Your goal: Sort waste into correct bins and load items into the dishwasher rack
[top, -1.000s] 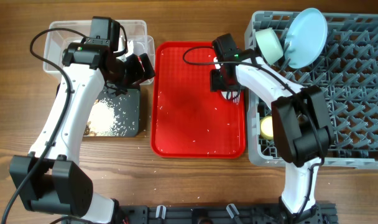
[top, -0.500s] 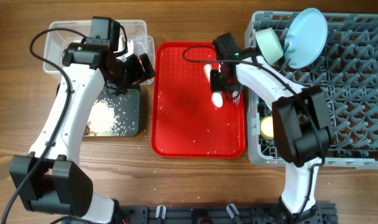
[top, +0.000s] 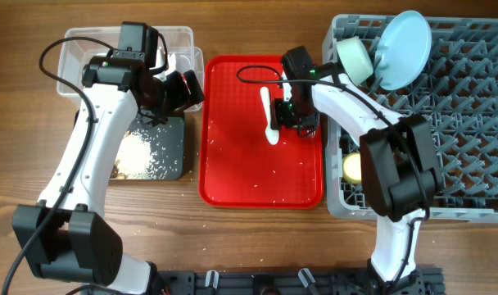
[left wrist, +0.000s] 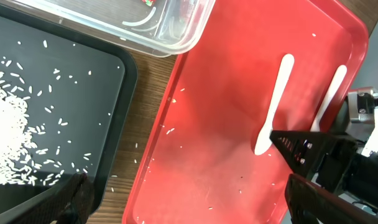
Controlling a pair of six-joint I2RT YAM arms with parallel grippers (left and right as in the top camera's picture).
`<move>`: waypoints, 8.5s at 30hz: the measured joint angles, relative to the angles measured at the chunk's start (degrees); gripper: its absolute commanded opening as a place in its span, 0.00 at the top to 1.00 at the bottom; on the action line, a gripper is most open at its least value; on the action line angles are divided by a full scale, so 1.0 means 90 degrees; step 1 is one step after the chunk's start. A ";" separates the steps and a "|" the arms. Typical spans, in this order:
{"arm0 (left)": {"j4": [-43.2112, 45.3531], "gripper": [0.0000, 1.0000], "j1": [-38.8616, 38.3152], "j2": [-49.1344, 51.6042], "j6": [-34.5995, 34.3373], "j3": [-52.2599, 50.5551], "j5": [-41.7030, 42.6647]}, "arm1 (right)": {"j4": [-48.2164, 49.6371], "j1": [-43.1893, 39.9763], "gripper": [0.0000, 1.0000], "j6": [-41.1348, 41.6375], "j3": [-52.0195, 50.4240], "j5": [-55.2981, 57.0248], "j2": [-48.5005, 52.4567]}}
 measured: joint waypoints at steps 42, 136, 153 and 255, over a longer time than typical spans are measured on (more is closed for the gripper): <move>0.0000 0.00 0.0000 0.0000 0.0000 0.0000 -0.0002 | -0.1069 -0.0386 0.96 0.1093 -0.0301 0.0981 -0.3993; 0.0002 0.00 0.0000 0.0000 0.0000 0.0000 0.0000 | 0.1562 0.0294 0.37 -0.0357 0.0194 0.1787 -0.0272; 0.0000 0.00 0.0000 0.0000 0.0000 0.0000 0.0000 | 0.1826 -0.0117 0.57 -0.0374 0.0199 0.1076 0.0323; 0.0000 0.00 0.0000 0.0000 0.0000 0.0000 0.0000 | 0.4711 -0.2642 0.00 -0.0767 -0.8721 0.0092 -1.3046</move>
